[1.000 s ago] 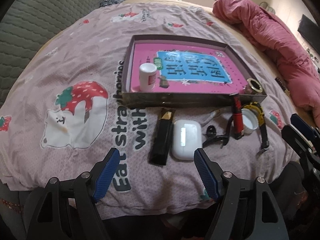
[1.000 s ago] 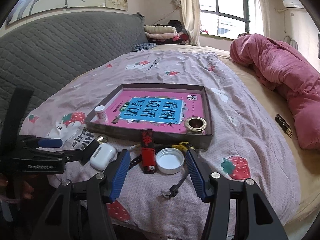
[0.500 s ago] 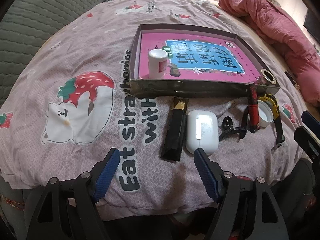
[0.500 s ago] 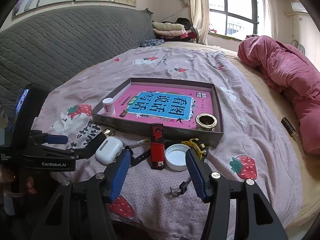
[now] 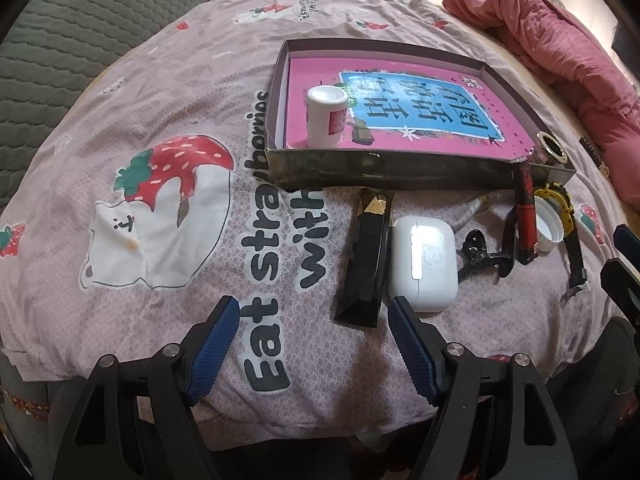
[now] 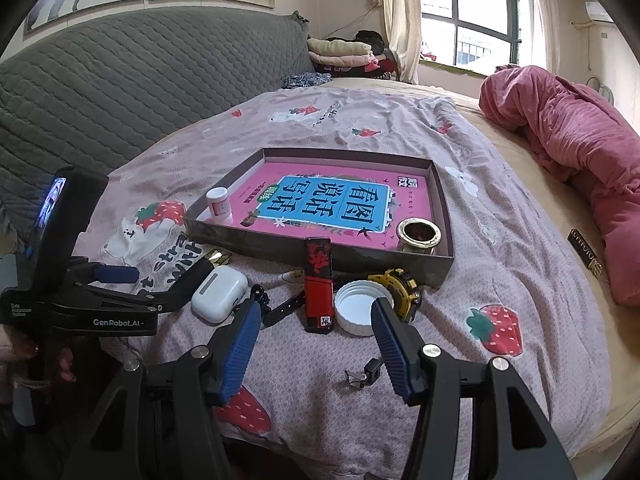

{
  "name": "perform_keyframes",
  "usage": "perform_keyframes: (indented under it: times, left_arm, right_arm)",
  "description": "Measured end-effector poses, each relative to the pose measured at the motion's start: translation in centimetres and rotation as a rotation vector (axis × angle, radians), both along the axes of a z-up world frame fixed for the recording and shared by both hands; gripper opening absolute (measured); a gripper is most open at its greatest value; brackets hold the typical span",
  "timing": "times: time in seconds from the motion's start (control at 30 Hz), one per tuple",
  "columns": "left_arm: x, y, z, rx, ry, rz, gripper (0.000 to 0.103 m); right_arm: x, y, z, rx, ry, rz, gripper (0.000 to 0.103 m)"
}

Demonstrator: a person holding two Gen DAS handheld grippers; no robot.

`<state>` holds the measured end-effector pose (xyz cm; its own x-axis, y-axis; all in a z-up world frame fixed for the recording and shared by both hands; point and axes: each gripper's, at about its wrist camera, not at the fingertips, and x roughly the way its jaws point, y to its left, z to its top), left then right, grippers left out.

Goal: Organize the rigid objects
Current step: 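Approach the black tube with the left tool while the right tool approaches the red lighter, then close the left tool on the black gold-capped tube while the right tool grasps the red lighter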

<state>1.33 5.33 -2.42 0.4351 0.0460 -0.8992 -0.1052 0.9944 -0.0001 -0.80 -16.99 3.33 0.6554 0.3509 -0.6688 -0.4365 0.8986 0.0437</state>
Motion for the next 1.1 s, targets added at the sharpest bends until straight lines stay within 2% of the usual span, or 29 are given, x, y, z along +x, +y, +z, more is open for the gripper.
perform_keyframes:
  times: [0.8,1.0,1.1]
  left_arm:
    - [1.7,0.1,-1.3,0.005,-0.038,-0.026,0.077]
    - [2.3,-0.3,-1.4,-0.001,-0.06,-0.05,0.068]
    - [2.5,-0.5,-1.3,-0.012,-0.072,-0.064,0.06]
  right_arm:
    - [1.8,1.1,-1.6,-0.01,0.034,0.008,0.057]
    - [3.2,2.2,-2.0,-0.022,0.027,0.004,0.057]
    - [3.8,2.8,-2.2,-0.038,0.021,0.003,0.057]
